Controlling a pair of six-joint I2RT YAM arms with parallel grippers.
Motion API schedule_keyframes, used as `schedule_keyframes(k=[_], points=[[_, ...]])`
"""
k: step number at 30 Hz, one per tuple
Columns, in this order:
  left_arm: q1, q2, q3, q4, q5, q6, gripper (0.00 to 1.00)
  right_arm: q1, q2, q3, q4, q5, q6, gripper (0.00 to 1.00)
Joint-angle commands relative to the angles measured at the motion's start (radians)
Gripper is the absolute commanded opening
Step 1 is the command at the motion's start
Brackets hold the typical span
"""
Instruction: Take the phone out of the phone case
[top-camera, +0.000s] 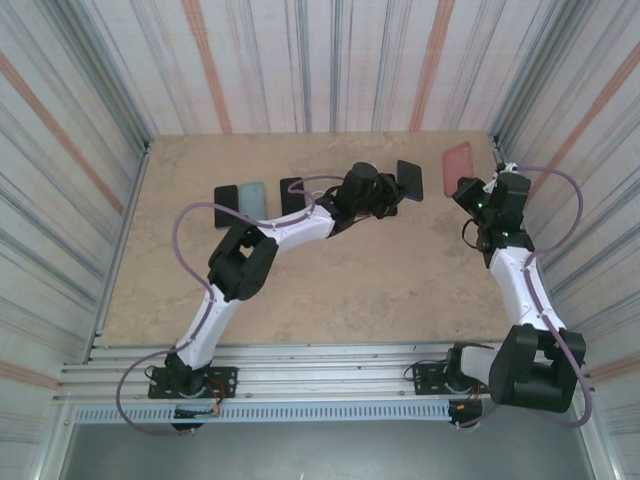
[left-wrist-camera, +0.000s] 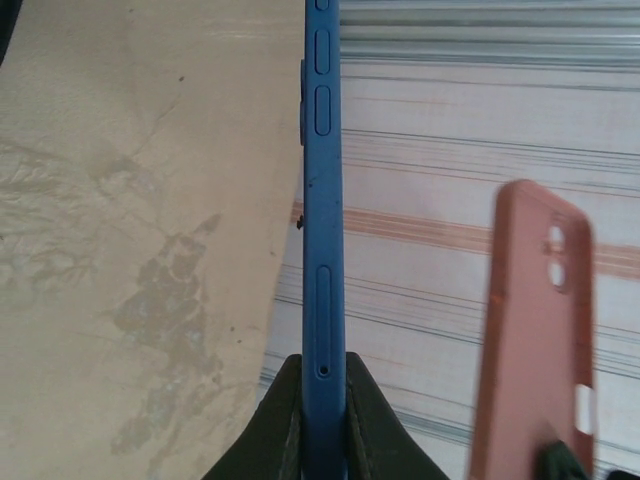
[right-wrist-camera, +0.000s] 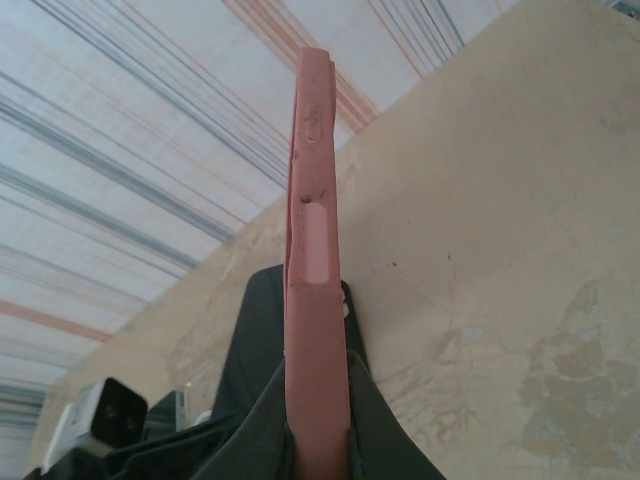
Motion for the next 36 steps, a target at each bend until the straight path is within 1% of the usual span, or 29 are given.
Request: schedule_keyframes(k=[1, 6, 14, 19, 24, 32, 36], points=[[-0.013, 0.031, 0.102, 0.01, -0.046, 0.05, 0.0, -0.027, -0.008, 0.041, -0.061, -0.056, -0.071, 0.0], [-0.022, 0.113, 0.21, -0.08, -0.067, 0.054, 0.0, -0.048, 0.008, 0.04, -0.072, -0.062, -0.087, 0.0], [-0.029, 0.233, 0.368, -0.153, -0.081, 0.035, 0.0, -0.065, 0.019, 0.006, -0.042, -0.051, -0.084, 0.0], [-0.03, 0.304, 0.482, -0.215, -0.09, 0.031, 0.0, -0.068, 0.04, -0.01, -0.012, -0.064, -0.083, 0.0], [-0.031, 0.346, 0.529, -0.247, -0.103, 0.024, 0.0, -0.068, 0.054, -0.016, -0.003, -0.069, -0.088, 0.0], [-0.031, 0.428, 0.611, -0.215, -0.093, -0.004, 0.0, -0.069, 0.073, -0.028, 0.018, -0.084, -0.083, 0.0], [-0.03, 0.451, 0.638, -0.228, -0.1, -0.003, 0.0, -0.07, 0.081, -0.038, 0.034, -0.092, -0.072, 0.0]])
